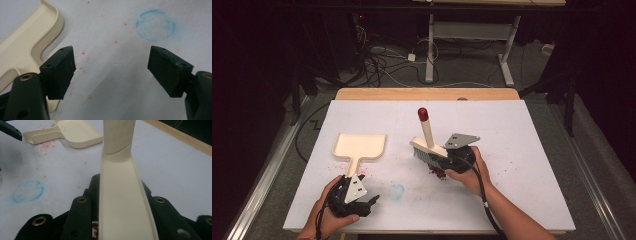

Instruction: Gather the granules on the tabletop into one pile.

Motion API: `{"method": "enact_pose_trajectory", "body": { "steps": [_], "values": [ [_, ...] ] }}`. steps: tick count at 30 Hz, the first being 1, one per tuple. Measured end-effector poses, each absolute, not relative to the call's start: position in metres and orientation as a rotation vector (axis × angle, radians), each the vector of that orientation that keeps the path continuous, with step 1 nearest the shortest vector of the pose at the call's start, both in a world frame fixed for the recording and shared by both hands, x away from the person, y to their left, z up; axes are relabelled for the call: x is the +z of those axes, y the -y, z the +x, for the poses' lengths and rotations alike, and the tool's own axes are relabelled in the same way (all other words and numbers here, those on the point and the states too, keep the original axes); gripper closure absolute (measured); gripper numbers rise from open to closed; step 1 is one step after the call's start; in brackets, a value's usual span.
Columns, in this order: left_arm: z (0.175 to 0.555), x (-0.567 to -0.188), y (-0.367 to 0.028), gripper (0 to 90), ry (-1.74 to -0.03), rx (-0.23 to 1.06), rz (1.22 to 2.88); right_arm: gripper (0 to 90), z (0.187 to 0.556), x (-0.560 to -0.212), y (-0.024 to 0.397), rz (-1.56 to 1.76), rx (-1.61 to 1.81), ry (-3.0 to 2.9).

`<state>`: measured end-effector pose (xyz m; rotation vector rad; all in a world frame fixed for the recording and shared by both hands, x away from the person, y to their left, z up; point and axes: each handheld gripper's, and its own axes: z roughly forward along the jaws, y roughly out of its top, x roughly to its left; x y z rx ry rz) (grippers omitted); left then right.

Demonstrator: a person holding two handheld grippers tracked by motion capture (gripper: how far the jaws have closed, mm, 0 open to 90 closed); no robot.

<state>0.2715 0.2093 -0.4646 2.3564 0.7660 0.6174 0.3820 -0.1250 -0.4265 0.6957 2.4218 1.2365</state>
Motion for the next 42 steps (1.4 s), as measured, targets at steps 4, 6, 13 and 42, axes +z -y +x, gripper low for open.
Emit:
{"method": "enact_pose_trajectory", "body": {
  "steps": [4, 6, 13, 42],
  "values": [
    [0.271, -0.465, -0.207, 21.5, -0.767, 0.612, 2.355, 67.5, 0.374, -0.423, 0.14, 0.715, 1.221, -2.418],
    [0.271, -0.465, -0.206, 21.5, -0.767, 0.614, 2.357, 67.5, 0.37, -0.42, 0.146, 0.728, 1.226, -2.419],
    [0.271, -0.466, -0.205, 21.5, -0.764, 0.61, 2.364, 67.5, 0.359, -0.41, 0.157, 0.711, 1.262, -2.398],
    [0.272, -0.465, -0.206, 21.7, -0.742, 0.613, 2.376, 67.5, 0.364, -0.462, 0.178, 0.801, 1.318, -2.09]
  ]
}}
